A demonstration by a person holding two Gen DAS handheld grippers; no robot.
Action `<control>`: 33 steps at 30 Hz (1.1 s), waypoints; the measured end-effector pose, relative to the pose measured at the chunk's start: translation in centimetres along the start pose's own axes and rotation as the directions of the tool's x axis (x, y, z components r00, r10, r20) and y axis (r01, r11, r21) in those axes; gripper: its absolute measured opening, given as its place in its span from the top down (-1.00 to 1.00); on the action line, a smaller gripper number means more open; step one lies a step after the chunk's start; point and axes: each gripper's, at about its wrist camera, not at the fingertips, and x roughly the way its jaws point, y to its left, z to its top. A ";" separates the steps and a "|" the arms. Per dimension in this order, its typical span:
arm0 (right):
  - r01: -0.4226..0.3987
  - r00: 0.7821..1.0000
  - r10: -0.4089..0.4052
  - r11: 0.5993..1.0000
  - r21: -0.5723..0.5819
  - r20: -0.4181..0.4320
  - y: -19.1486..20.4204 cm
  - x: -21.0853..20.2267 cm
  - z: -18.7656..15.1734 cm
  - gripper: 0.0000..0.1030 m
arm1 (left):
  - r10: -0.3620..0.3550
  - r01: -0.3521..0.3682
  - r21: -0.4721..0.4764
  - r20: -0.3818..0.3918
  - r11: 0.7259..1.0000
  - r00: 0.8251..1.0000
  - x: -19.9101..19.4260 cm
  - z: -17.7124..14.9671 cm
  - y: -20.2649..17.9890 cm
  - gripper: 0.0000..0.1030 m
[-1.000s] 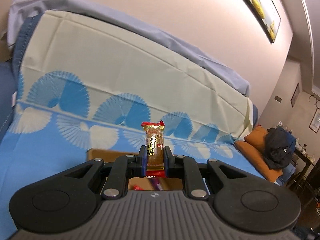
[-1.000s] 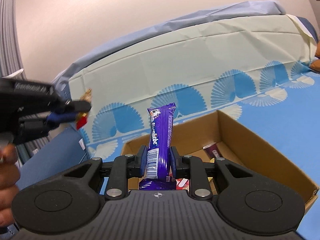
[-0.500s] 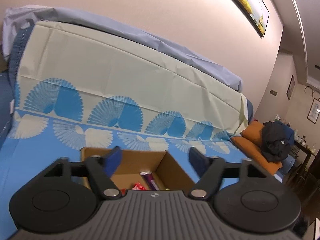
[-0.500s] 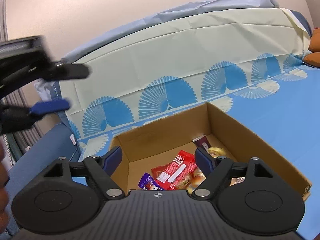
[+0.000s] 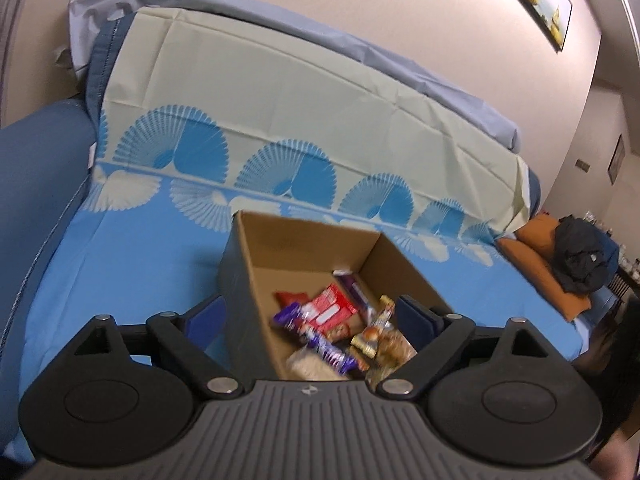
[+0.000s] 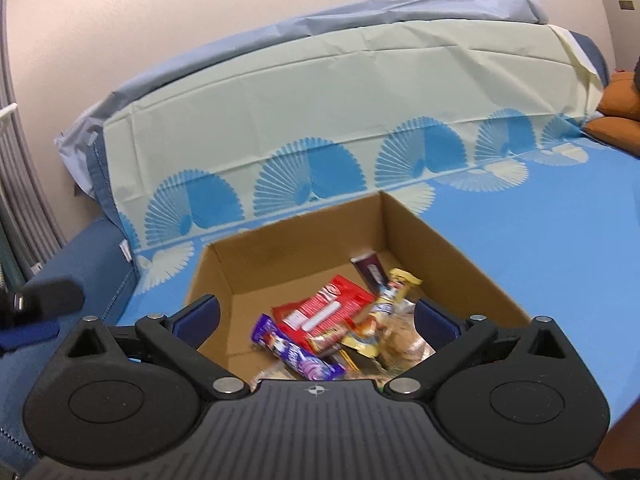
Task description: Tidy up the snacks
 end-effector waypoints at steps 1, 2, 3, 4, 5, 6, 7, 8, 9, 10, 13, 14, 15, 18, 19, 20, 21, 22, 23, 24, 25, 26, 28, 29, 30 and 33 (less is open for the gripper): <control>0.010 1.000 -0.010 1.000 -0.006 -0.006 0.0 -0.5 0.3 -0.99 | 0.011 -0.011 0.000 -0.007 1.000 1.000 -0.2 -0.5 -0.1 -0.83; 0.020 1.000 -0.020 1.000 -0.015 -0.011 0.0 -0.9 0.5 -0.99 | 0.020 -0.020 -0.003 -0.013 1.000 1.000 -0.4 -0.9 -0.1 -0.84; 0.032 0.999 -0.033 0.999 -0.031 -0.019 0.0 -1.5 0.7 -0.99 | 0.029 -0.029 -0.006 -0.019 1.000 0.999 -0.4 -1.3 -0.2 -0.84; 0.041 0.999 -0.043 0.998 -0.048 -0.028 0.0 -2.1 0.7 -0.99 | 0.041 -0.041 -0.013 -0.027 0.999 0.999 -0.4 -1.9 -0.3 -0.84; 0.046 0.998 -0.049 0.996 -0.070 -0.038 -0.1 -2.9 0.6 -0.99 | 0.053 -0.054 -0.020 -0.040 0.998 0.998 -0.3 -2.5 -0.5 -0.84; 0.045 0.998 -0.049 0.995 -0.089 -0.042 -0.1 -3.5 0.3 -0.99 | 0.064 -0.065 -0.024 -0.055 0.998 0.996 -0.1 -3.0 -0.6 -0.84; 0.044 0.998 -0.049 0.993 -0.107 -0.046 -0.2 -4.0 0.0 -0.99 | 0.076 -0.078 -0.026 -0.073 0.997 0.994 0.0 -3.5 -0.8 -0.84; 0.043 0.997 -0.050 0.991 -0.128 -0.051 -0.3 -4.6 -0.5 -0.99 | 0.089 -0.091 -0.027 -0.090 0.995 0.992 0.2 -4.2 -1.0 -0.84; 0.046 0.997 -0.055 0.988 -0.147 -0.057 -0.4 -5.0 -1.1 -0.99 | 0.095 -0.098 -0.024 -0.105 0.995 0.990 0.4 -4.8 -1.1 -0.84; 0.052 0.996 -0.062 0.986 -0.159 -0.059 -0.6 -5.4 -1.8 -0.99 | 0.095 -0.098 -0.020 -0.117 0.995 0.989 0.5 -5.4 -1.4 -0.84; 0.061 0.995 -0.071 0.989 -0.134 -0.069 -1.9 -6.0 -3.9 -0.99 | 0.095 -0.093 0.021 -0.141 0.995 0.985 0.7 -6.9 -2.2 -0.85; 0.058 0.994 -0.069 0.991 -0.120 -0.089 -2.3 -5.9 -4.2 -0.99 | 0.095 -0.091 0.036 -0.146 0.995 0.985 0.7 -7.2 -2.5 -0.87; 0.050 0.994 -0.061 0.991 -0.123 -0.090 -2.4 -6.0 -4.2 -0.99 | 0.098 -0.092 0.045 -0.150 0.995 0.984 0.8 -7.4 -2.6 -0.93; 0.041 0.996 -0.053 0.989 -0.145 -0.078 -2.3 -5.6 -4.2 -0.99 | 0.112 -0.107 0.043 -0.155 0.993 0.981 1.0 -7.8 -2.7 -0.99; 0.044 0.994 -0.057 0.990 -0.137 -0.095 -2.3 -5.3 -4.2 -0.99 | 0.118 -0.114 0.037 -0.160 0.993 0.980 1.2 -7.7 -2.6 -0.99; 0.045 0.992 -0.059 0.990 -0.130 -0.107 -2.3 -5.0 -4.3 -0.99 | 0.123 -0.120 0.029 -0.163 0.992 0.979 1.2 -7.6 -2.5 -0.99; 0.043 0.992 -0.057 0.990 -0.131 -0.109 -2.1 -4.9 -4.3 -0.99 | 0.130 -0.127 0.025 -0.162 0.992 0.978 1.2 -7.6 -2.4 -0.99; 0.040 0.993 -0.054 0.990 -0.136 -0.107 -1.9 -4.8 -4.3 -0.99 | 0.137 -0.135 0.026 -0.159 0.991 0.978 1.2 -7.6 -2.4 -0.99; 0.035 0.993 -0.051 0.989 -0.147 -0.105 -1.6 -4.7 -4.3 -0.99 | 0.141 -0.138 0.030 -0.158 0.990 0.977 1.2 -7.5 -2.4 -0.99; 0.034 0.993 -0.051 0.987 -0.157 -0.106 -1.4 -4.5 -4.3 -0.99 | 0.146 -0.142 0.033 -0.158 0.989 0.977 1.3 -7.5 -2.3 -0.99; 0.038 0.992 -0.057 0.985 -0.170 -0.108 -1.1 -4.3 -4.4 -0.99 | 0.150 -0.147 0.031 -0.160 0.989 0.976 1.3 -7.4 -2.3 -0.99; 0.043 0.992 -0.064 0.983 -0.181 -0.110 -0.8 -4.2 -4.5 -0.99 | 0.152 -0.149 0.026 -0.161 0.988 0.975 1.3 -7.4 -2.2 -0.99; 0.045 0.992 -0.066 0.981 -0.186 -0.110 -0.7 -4.0 -4.4 -0.99 | 0.150 -0.149 0.013 -0.166 0.989 0.975 1.4 -7.3 -2.1 -0.99; 0.043 0.992 -0.064 0.982 -0.183 -0.111 -0.7 -4.0 -4.4 -0.99 | 0.148 -0.149 0.009 -0.169 0.989 0.974 1.5 -7.3 -2.0 -0.99; 0.042 0.992 -0.063 0.983 -0.179 -0.112 -0.8 -3.9 -4.3 -0.99 | 0.148 -0.149 0.007 -0.171 0.989 0.974 1.5 -7.3 -2.0 -0.99; 0.042 0.991 -0.063 0.984 -0.175 -0.114 -0.9 -3.8 -4.3 -0.99 | 0.153 -0.154 0.009 -0.170 0.988 0.973 1.5 -7.3 -2.1 -0.99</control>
